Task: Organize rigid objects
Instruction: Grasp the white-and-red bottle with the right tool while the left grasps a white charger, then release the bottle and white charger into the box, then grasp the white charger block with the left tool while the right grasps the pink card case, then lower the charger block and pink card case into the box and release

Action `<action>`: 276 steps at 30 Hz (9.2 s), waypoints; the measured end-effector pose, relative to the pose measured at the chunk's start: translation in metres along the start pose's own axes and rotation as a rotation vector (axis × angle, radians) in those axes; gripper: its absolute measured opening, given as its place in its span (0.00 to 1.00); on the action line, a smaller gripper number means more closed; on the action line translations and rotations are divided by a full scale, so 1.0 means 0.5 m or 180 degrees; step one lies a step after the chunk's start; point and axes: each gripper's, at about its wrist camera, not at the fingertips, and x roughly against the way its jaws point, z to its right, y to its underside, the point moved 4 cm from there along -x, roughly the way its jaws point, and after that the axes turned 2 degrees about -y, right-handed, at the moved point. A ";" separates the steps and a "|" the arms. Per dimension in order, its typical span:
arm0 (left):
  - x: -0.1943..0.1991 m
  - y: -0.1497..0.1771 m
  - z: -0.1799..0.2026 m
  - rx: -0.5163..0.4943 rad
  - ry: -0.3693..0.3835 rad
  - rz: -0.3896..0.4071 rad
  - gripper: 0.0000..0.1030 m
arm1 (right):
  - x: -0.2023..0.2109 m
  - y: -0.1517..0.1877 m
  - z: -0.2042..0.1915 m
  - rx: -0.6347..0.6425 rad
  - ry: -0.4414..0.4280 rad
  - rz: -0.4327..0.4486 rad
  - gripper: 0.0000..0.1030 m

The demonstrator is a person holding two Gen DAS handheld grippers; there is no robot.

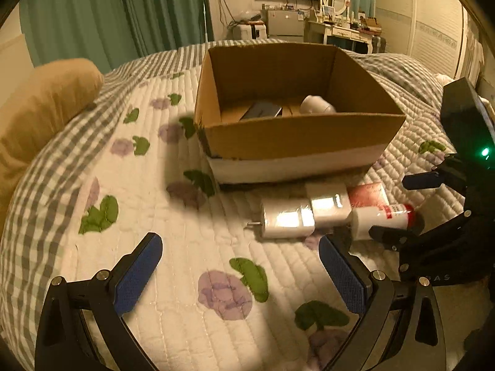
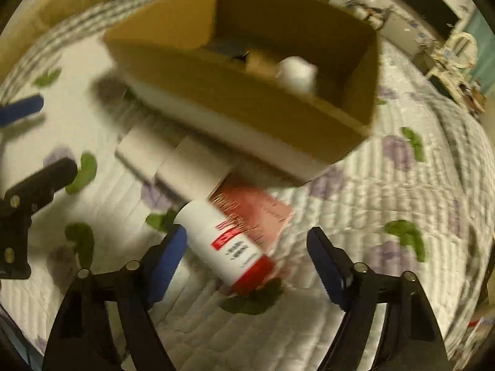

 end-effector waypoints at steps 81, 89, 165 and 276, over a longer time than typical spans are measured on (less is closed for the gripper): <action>-0.044 -0.324 0.029 0.0041 0.0170 0.0265 0.68 | 0.255 -0.256 0.141 -0.0779 -0.0041 0.1435 0.35; -0.111 -0.290 0.042 0.0039 0.0287 0.0080 0.68 | 0.182 -0.253 0.164 -0.0928 -0.0173 0.1271 0.35; -0.056 -0.010 0.076 0.0011 0.0100 -0.0178 0.50 | 0.012 -0.004 0.084 -0.0433 -0.0042 0.0073 0.87; -0.125 -0.393 -0.013 0.0250 -0.0067 0.0571 0.65 | 0.129 -0.403 0.242 -0.1001 0.0137 0.1248 0.72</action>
